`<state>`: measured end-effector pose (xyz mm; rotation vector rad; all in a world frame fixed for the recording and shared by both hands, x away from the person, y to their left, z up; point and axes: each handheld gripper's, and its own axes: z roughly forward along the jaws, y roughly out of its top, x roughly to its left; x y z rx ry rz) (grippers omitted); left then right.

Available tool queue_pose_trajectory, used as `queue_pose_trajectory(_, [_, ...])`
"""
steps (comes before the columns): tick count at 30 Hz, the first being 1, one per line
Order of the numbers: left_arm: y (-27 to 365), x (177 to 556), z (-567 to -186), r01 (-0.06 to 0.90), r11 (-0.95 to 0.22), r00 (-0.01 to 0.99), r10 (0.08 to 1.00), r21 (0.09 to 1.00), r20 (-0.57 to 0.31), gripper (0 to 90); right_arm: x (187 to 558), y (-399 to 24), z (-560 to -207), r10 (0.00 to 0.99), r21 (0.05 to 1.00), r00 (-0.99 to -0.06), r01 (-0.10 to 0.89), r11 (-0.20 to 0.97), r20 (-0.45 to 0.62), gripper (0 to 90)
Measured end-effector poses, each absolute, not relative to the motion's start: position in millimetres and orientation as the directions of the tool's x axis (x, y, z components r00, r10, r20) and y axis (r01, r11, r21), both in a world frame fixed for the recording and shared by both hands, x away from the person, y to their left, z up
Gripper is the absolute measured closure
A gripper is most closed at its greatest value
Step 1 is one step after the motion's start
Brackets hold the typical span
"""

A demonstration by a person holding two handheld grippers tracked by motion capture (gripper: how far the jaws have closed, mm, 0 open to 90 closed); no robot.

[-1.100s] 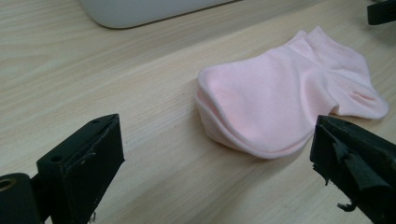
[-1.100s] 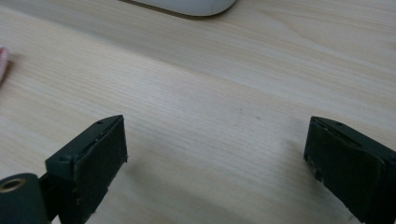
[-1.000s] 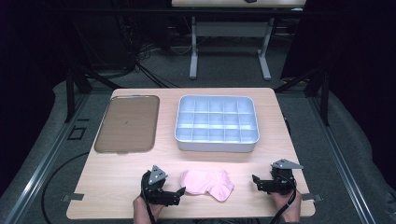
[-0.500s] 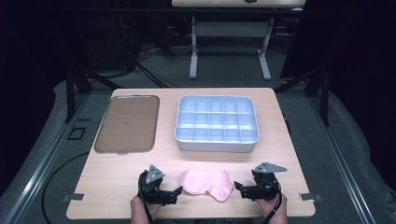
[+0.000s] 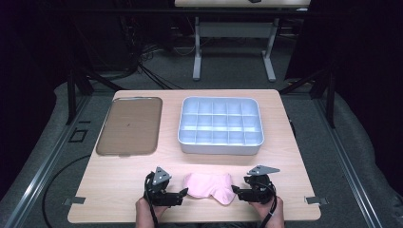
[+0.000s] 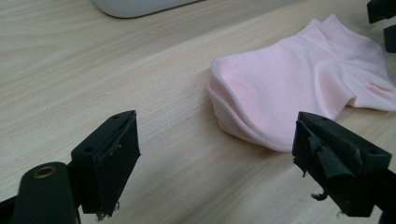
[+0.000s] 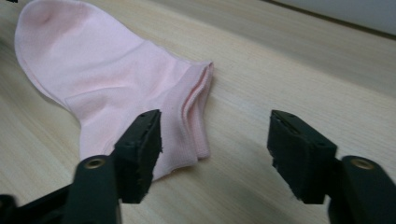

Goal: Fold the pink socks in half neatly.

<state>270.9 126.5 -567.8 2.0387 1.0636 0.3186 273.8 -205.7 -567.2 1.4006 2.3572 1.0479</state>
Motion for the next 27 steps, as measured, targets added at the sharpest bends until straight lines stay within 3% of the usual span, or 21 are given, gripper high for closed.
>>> queue_pose_trajectory(7, [118,279,-571,0.585,-0.337,0.626,0.766,0.737,-0.147,32.6,278,-202,-573,0.836,0.647,-0.512,0.709,0.281,0.198,51.1])
queue_pose_trajectory(15, [109,285,-575,0.597,-0.36,0.629,0.765,0.717,-0.14,52.9,278,-198,-573,0.829,0.65,-0.526,0.7,0.298,0.187,55.7])
queue_pose_trajectory(27, [108,285,-580,0.608,-0.36,0.623,0.769,0.707,-0.144,74.6,277,-192,-573,0.81,0.645,-0.568,0.675,0.357,0.146,67.8])
